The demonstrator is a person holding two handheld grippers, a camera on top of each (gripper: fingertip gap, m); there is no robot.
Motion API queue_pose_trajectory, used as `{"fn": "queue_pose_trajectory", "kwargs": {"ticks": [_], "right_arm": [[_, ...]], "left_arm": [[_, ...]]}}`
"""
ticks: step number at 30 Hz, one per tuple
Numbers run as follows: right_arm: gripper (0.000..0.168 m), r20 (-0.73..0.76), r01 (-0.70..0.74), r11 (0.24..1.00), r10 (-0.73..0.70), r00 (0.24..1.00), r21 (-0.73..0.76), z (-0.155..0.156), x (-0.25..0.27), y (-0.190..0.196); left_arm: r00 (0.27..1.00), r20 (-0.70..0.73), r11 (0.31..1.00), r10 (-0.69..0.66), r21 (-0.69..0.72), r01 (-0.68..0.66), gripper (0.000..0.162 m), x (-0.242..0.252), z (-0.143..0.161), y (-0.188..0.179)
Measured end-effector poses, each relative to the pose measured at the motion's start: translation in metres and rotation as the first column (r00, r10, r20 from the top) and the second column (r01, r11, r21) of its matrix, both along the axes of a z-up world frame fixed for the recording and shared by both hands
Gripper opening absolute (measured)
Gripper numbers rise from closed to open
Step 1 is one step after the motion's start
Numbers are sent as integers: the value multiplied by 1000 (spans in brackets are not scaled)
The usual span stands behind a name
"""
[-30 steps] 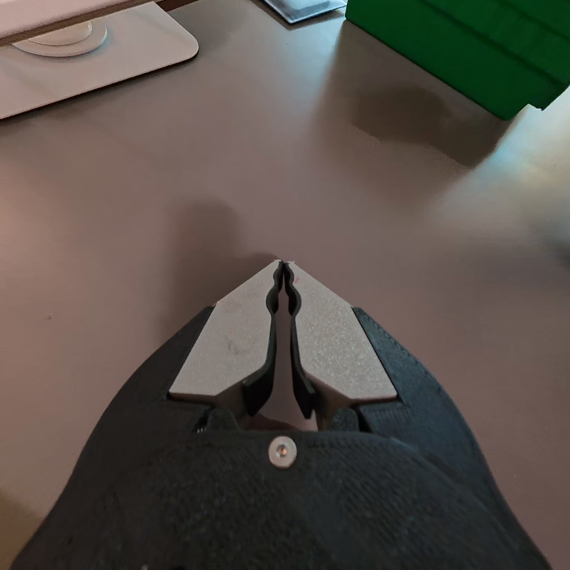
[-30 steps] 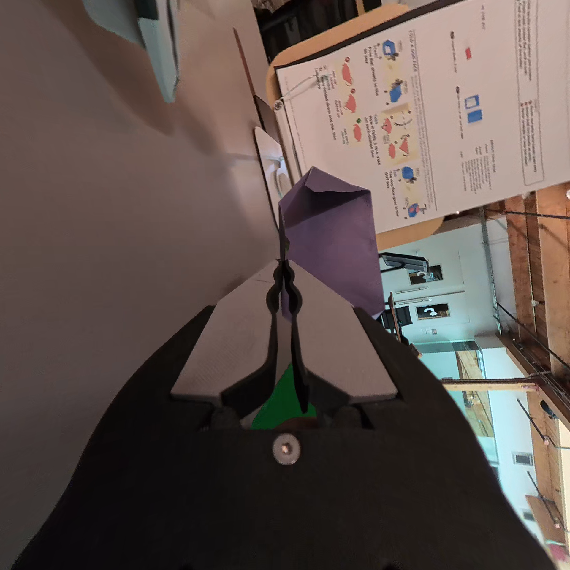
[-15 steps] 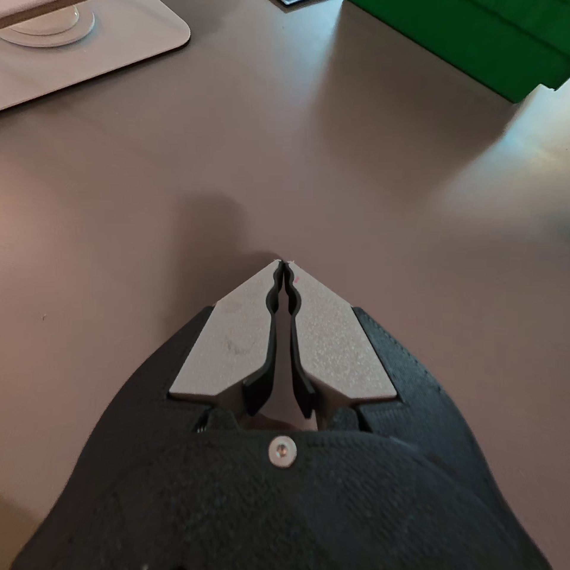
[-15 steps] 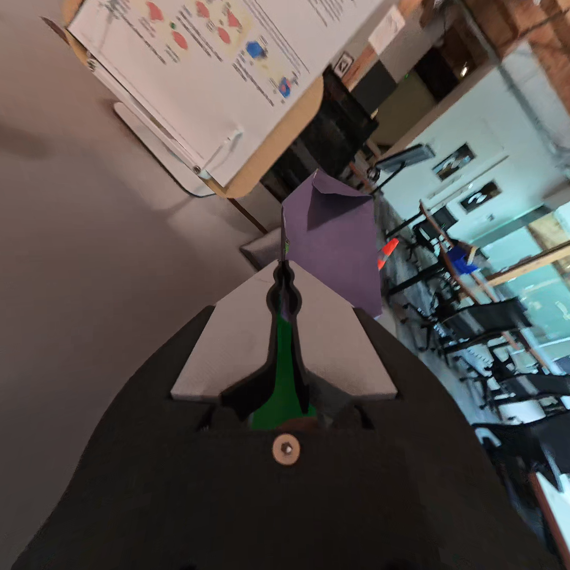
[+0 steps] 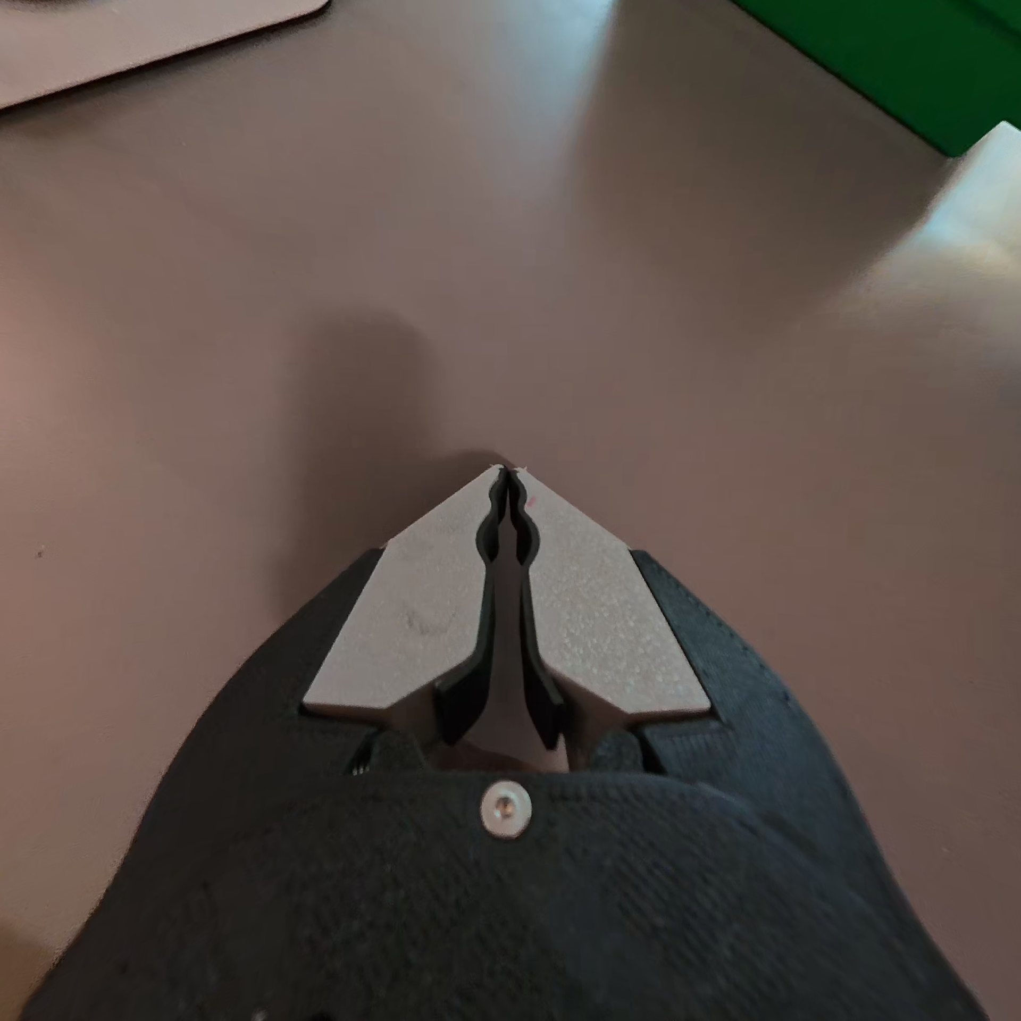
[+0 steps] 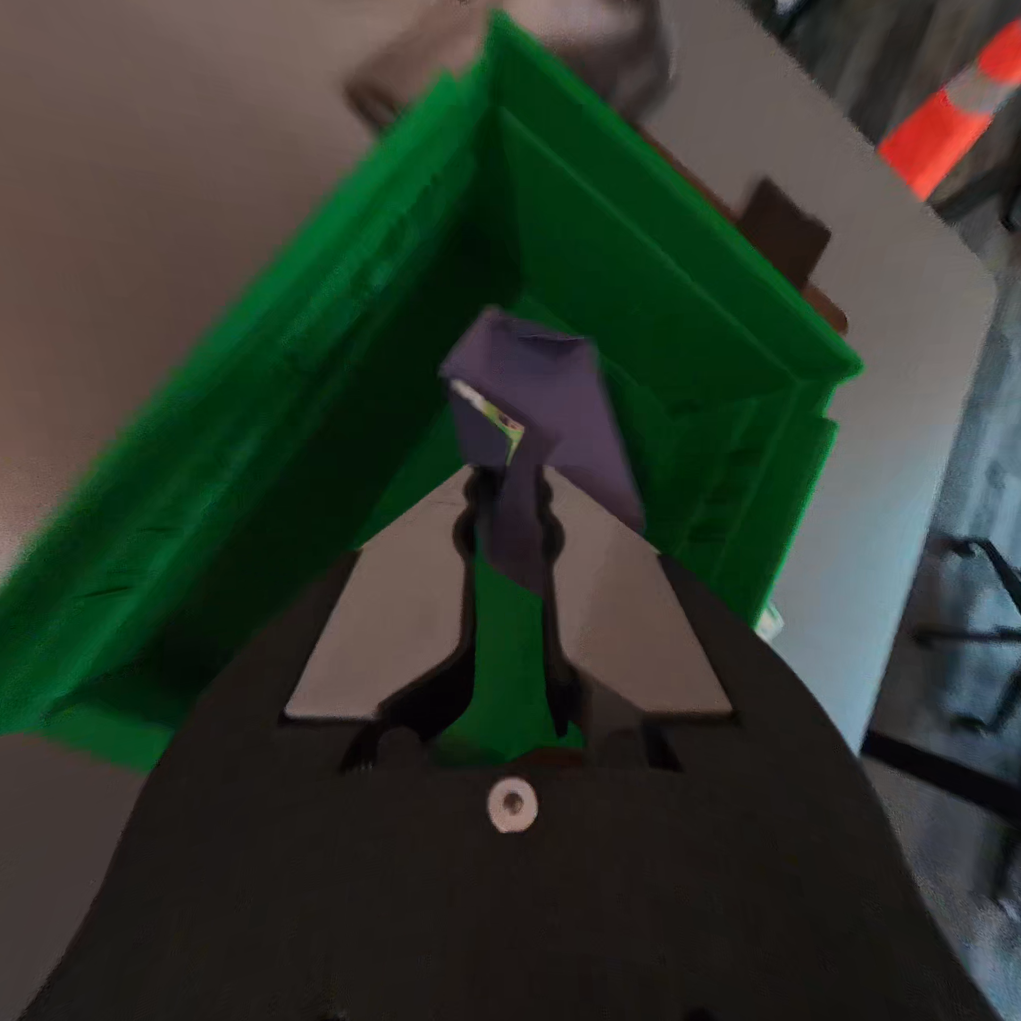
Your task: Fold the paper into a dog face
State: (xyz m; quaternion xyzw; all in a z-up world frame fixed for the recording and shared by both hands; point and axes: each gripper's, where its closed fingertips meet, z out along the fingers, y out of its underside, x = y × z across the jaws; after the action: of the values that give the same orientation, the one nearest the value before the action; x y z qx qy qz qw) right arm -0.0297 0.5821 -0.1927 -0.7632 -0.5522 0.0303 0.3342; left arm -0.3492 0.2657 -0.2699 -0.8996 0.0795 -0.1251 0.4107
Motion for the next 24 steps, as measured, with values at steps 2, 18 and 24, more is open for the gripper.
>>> {"fn": "queue_pose_trajectory", "kwargs": {"ticks": [2, 18, 24], "right_arm": [[26, 76, 77, 996, -79, 994, 35, -12, 14, 20], [0, 99, 99, 947, -72, 992, -305, -68, 0, -7], [0, 252, 209, 924, -130, 959, -321, -87, 4, 14]], "left_arm": [[1000, 9, 1000, 3, -1, -3, 0, 0, 0, 0], [1000, 4, 1000, 9, -18, -9, 0, -1, -3, -1], [1000, 24, 1000, 10, -25, -10, 0, -1, -3, -1]]}}
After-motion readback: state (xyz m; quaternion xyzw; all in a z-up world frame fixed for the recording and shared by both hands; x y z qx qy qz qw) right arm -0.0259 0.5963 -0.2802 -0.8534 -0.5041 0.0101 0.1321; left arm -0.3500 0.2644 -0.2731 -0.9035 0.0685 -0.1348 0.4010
